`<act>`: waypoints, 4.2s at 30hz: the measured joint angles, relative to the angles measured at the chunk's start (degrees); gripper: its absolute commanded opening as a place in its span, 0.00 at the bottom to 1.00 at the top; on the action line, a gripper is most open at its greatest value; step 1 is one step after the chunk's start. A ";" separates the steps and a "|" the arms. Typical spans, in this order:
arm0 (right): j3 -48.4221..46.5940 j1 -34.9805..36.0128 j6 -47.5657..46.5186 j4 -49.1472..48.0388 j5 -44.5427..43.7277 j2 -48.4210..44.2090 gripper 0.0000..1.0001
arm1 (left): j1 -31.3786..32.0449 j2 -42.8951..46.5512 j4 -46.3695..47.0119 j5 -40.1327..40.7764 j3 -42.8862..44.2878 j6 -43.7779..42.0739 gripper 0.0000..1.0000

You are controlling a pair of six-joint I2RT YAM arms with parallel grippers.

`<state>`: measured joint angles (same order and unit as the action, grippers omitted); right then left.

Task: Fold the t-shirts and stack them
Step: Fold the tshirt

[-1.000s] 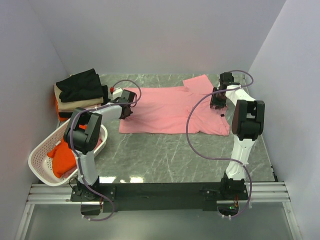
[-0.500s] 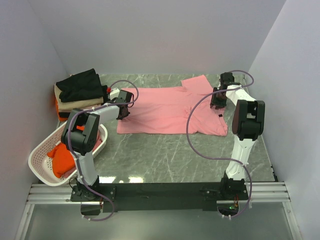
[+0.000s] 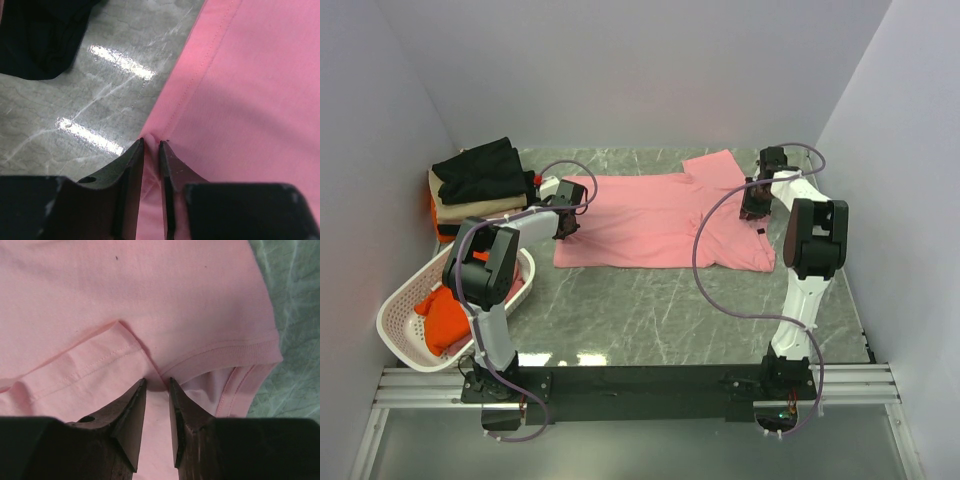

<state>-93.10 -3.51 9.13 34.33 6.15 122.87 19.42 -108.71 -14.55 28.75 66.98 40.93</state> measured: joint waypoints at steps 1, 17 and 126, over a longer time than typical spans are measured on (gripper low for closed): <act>0.00 0.00 -0.07 0.04 0.04 0.31 0.32 | 0.00 0.00 -0.02 0.00 0.00 -0.02 0.26; -0.33 0.33 -0.61 1.07 -0.72 0.39 0.00 | -0.17 0.02 -0.15 0.02 0.00 -0.90 0.27; 10.82 6.60 4.61 -2.95 -0.81 -13.29 0.42 | 10.84 -0.63 2.34 -6.08 8.41 -2.38 0.85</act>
<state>-82.28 3.09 13.74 31.38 5.34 109.58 30.26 -109.34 -12.21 22.68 75.40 38.54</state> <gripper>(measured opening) 0.423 0.850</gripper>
